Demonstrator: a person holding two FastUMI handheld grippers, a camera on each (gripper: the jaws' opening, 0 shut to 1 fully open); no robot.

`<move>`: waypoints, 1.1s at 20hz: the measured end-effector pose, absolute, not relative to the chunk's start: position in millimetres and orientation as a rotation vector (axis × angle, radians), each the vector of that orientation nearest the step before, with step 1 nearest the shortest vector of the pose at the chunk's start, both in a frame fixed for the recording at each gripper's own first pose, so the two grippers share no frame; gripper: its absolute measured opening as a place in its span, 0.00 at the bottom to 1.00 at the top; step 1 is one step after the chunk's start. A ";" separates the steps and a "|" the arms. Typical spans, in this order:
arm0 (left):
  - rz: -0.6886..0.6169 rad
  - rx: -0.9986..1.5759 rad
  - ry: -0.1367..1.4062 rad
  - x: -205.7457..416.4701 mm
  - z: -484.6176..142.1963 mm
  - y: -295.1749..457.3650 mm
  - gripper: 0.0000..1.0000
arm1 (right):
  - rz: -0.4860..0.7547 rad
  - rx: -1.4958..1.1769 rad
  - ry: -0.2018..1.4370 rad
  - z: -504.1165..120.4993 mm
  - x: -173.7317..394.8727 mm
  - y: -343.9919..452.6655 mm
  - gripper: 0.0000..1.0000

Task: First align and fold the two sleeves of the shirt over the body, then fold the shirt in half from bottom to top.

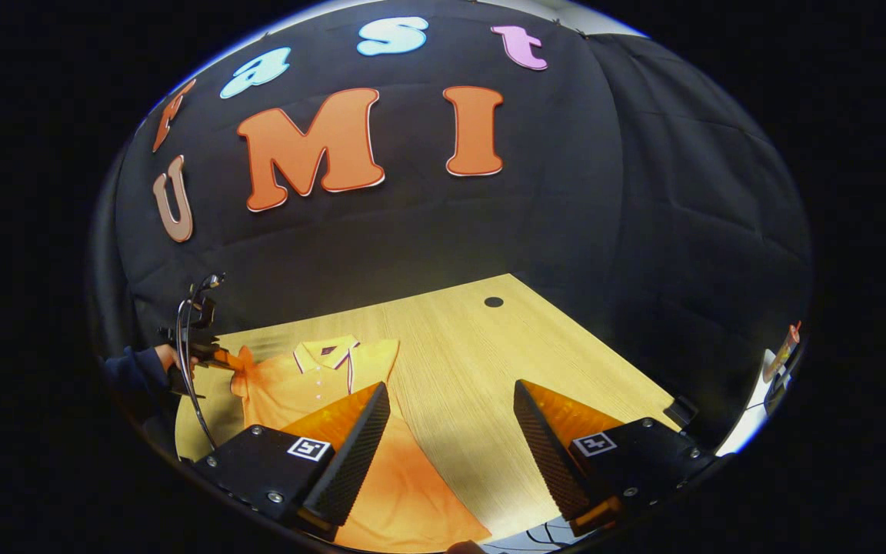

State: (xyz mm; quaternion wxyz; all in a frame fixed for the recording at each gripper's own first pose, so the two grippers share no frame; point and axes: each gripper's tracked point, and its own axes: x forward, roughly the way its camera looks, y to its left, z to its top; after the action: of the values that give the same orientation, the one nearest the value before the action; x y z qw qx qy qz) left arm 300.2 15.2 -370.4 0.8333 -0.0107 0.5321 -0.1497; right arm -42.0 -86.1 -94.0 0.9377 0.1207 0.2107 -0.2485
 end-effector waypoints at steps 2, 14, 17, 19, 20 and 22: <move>-0.358 -0.007 1.106 298.2 -354.0 0.0 0.13 | -0.479 0.250 0.439 -96.0 -32.9 -82.8 0.99; -0.651 0.023 1.002 262.0 -311.6 -137.4 0.49 | -0.382 0.261 0.468 -108.2 -14.8 -96.4 0.99; -0.621 0.044 0.942 258.1 -299.7 -124.9 0.77 | -0.374 0.246 0.452 -105.8 -4.6 -106.1 0.99; -0.576 0.043 0.887 257.6 -283.8 -110.1 0.84 | -0.380 0.220 0.427 -99.5 2.9 -110.2 0.98; -0.560 0.041 0.859 256.1 -273.1 -101.7 0.84 | -0.382 0.206 0.410 -94.8 7.0 -109.1 0.99; -0.525 0.035 0.776 254.5 -250.7 -82.7 0.96 | -0.379 0.179 0.369 -84.3 15.9 -101.9 0.99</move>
State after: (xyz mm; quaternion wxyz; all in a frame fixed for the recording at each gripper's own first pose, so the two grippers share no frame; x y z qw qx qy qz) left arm 254.5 -82.7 -250.7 0.8921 0.0170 0.3738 -0.2532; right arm 15.9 -101.9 -84.3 0.9613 0.0885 0.1822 -0.1868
